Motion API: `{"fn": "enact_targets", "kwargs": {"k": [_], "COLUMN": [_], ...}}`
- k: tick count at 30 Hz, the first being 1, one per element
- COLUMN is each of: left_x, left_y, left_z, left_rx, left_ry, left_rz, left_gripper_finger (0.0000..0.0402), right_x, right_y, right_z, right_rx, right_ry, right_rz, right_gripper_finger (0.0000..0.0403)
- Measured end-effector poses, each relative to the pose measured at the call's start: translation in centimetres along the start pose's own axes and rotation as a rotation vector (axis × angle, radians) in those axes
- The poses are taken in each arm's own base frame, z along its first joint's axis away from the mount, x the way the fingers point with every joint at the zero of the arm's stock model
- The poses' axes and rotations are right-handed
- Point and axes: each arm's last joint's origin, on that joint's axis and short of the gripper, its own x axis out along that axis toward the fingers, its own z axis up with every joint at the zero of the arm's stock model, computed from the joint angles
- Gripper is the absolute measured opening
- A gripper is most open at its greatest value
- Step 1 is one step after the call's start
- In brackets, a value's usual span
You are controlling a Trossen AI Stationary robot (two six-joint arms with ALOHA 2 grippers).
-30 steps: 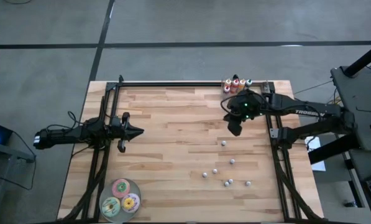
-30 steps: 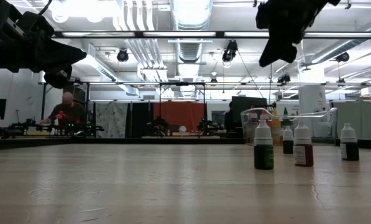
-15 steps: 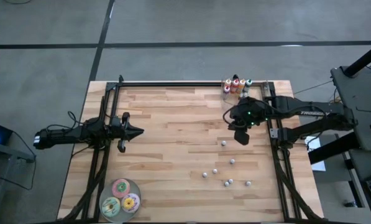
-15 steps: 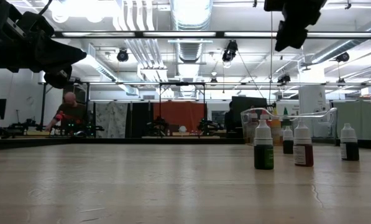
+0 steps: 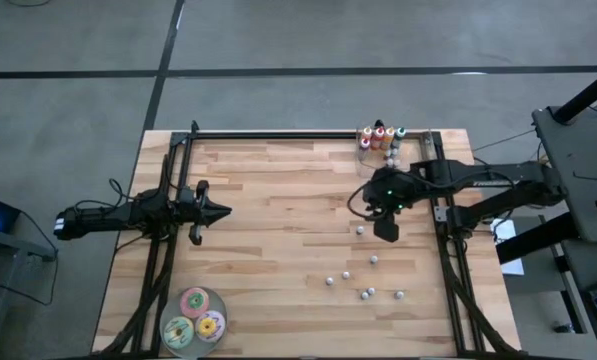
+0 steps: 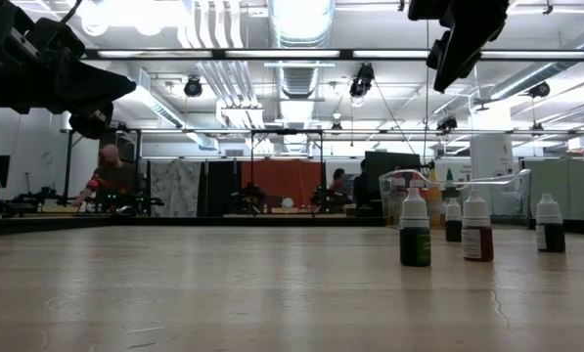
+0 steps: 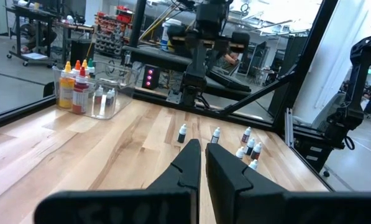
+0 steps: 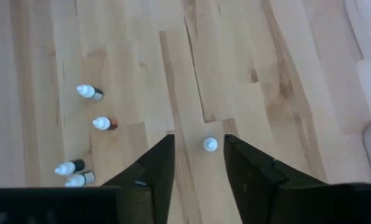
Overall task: Pick & Place food coloring
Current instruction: Put the top small red food coloring bottle into the bin
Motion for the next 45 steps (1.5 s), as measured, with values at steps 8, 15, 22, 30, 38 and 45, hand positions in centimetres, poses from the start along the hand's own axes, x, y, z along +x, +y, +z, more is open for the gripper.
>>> {"fn": "enact_targets", "kwargs": {"k": [8, 15, 22, 30, 38, 45], "left_x": [0.0, 0.0, 0.0, 0.0, 0.0, 0.0], "left_y": [0.0, 0.0, 0.0, 0.0, 0.0, 0.0], "left_z": [0.0, 0.0, 0.0, 0.0, 0.0, 0.0], "left_rx": [0.0, 0.0, 0.0, 0.0, 0.0, 0.0], "left_ry": [0.003, 0.002, 0.002, 0.002, 0.002, 0.002], "left_rz": [0.0, 0.001, 0.001, 0.0, 0.0, 0.0], "left_gripper_finger": [0.0, 0.0, 0.0, 0.0, 0.0, 0.0], "right_x": [1.4, 3.7, 6.6, 9.3, 10.9, 12.1], "right_y": [0.1, -0.1, -0.5, -1.1, -1.8, -2.0], "right_z": [0.8, 0.7, -0.2, -1.9, -3.7, -4.6], "right_rx": [-0.049, -0.112, -0.139, -0.14, -0.146, -0.149], "right_ry": [0.068, 0.154, 0.233, 0.218, 0.227, 0.192], "right_rz": [-0.024, -0.036, -0.046, -0.051, -0.103, -0.098], "right_gripper_finger": [0.0184, 0.0201, 0.0201, 0.0201, 0.0201, 0.0201]}}
